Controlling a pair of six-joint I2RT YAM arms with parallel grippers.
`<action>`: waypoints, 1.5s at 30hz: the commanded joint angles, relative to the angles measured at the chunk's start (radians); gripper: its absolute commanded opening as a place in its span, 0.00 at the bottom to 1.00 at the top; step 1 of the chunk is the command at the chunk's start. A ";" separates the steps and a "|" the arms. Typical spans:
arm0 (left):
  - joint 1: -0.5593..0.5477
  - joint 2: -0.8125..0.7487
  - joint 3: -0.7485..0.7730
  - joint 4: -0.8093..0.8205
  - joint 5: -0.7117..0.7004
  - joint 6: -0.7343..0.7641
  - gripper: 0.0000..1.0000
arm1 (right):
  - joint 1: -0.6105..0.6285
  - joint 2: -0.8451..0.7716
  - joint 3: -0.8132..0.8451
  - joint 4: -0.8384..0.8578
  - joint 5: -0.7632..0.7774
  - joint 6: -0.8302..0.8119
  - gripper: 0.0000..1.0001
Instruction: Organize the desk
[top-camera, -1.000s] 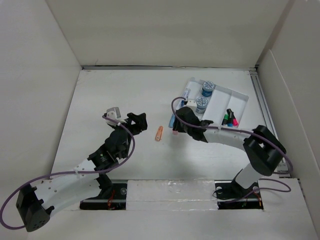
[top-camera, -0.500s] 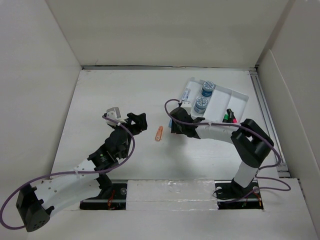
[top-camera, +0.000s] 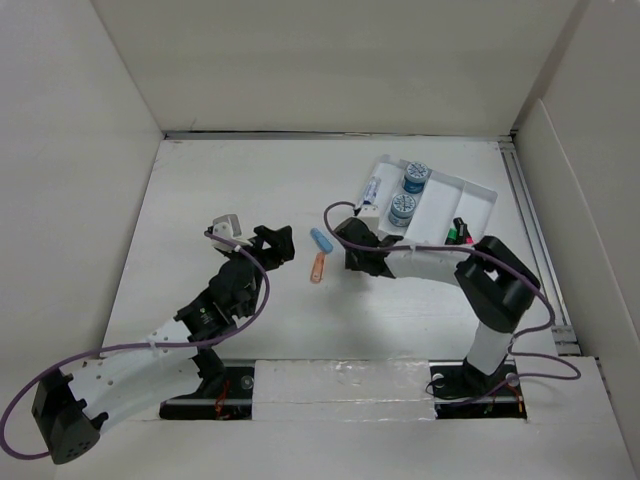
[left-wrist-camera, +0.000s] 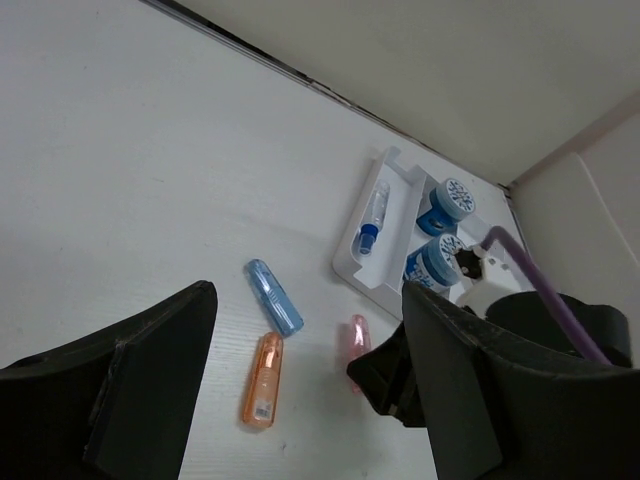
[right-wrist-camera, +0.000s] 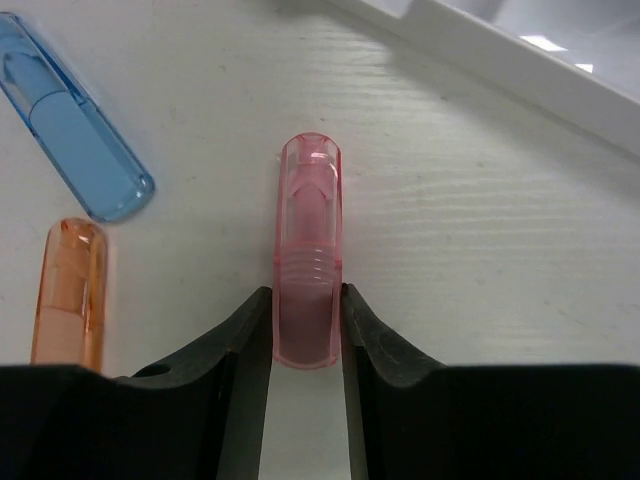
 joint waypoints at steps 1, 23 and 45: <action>0.002 0.002 -0.002 0.036 0.027 0.011 0.71 | -0.011 -0.153 -0.040 0.019 0.064 0.020 0.07; 0.002 0.478 0.200 -0.020 0.139 0.043 0.46 | -0.611 -0.284 -0.209 0.275 -0.267 0.063 0.33; -0.044 0.806 0.371 -0.292 0.177 -0.019 0.45 | -0.207 -1.241 -0.621 0.548 -0.180 -0.092 0.25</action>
